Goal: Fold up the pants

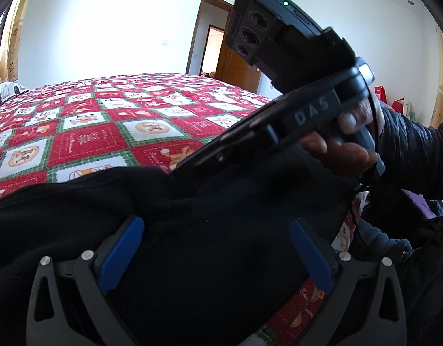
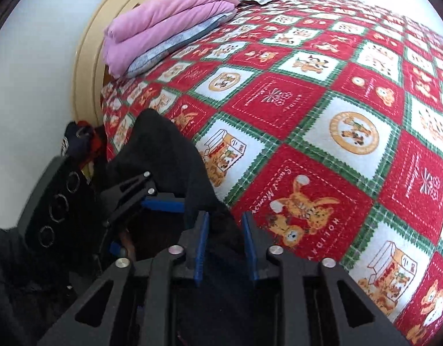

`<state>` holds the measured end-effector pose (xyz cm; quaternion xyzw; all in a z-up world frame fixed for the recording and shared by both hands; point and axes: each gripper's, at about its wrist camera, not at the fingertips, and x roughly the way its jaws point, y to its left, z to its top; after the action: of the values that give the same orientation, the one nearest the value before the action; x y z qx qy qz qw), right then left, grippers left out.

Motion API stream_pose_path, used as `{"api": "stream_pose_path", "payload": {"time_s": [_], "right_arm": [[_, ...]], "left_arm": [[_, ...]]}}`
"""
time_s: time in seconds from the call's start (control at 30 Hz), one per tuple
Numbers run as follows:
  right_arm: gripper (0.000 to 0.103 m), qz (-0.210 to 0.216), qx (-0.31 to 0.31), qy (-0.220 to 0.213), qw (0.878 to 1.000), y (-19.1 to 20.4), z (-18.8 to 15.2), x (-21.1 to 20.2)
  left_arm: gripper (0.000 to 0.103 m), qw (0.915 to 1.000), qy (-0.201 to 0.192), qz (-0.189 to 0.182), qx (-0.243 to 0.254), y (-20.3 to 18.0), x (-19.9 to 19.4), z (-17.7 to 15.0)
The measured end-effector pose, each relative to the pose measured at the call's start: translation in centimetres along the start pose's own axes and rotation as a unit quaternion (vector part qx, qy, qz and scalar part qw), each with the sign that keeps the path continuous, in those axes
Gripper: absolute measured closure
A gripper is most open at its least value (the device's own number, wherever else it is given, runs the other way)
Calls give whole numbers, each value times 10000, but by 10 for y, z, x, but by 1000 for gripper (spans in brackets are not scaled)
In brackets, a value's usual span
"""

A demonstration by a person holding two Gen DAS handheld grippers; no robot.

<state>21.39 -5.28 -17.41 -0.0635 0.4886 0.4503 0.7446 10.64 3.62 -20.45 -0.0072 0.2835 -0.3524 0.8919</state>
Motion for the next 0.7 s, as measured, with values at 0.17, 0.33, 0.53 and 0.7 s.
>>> {"api": "stream_pose_path", "payload": {"time_s": [0.17, 0.33, 0.53, 0.7], "right_arm": [[96, -292, -472, 54, 9984, 18, -2, 6], [99, -503, -387, -232, 9977, 17, -2, -13], [101, -949, 115, -542, 9939, -17, 20, -36], [101, -1278, 50, -305, 9913, -30, 23, 1]], "left_arm": [[0, 10000, -7, -2, 0, 0, 0, 0], [0, 10000, -18, -2, 3, 0, -1, 0], [0, 9999, -45, 36, 100, -2, -1, 0], [0, 9997, -16, 90, 215, -3, 0, 0]]}}
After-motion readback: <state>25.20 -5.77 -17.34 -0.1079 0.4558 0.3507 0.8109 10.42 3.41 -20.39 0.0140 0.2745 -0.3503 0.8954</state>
